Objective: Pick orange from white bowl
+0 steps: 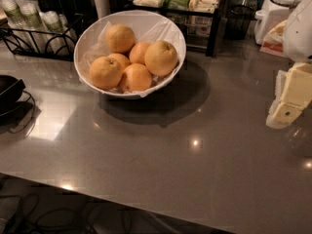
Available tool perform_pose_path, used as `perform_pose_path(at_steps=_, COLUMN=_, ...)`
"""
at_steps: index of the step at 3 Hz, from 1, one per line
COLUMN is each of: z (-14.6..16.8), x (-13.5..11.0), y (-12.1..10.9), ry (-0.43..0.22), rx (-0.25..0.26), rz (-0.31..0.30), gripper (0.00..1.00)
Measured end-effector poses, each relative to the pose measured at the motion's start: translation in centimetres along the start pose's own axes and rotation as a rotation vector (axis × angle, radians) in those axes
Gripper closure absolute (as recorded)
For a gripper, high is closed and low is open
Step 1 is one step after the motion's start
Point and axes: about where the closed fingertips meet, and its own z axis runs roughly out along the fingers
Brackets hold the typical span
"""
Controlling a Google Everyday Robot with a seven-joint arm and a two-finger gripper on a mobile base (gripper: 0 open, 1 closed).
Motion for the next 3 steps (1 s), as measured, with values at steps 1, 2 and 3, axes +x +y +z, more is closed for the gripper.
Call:
perform_pose_path(at_steps=1, z=0.0, x=-0.1, y=-0.1, ry=-0.004, rx=0.003, rz=-0.001, gripper=0.00)
perform_pose_path(at_steps=2, z=0.7, x=-3.4, y=-1.6, ry=-0.059, rx=0.004, rz=-0.062, gripper=0.00)
perform_pose_path(at_steps=3, z=1.8, x=-8.2, y=-3.1, ry=-0.127, rx=0.001, rz=-0.164, gripper=0.00)
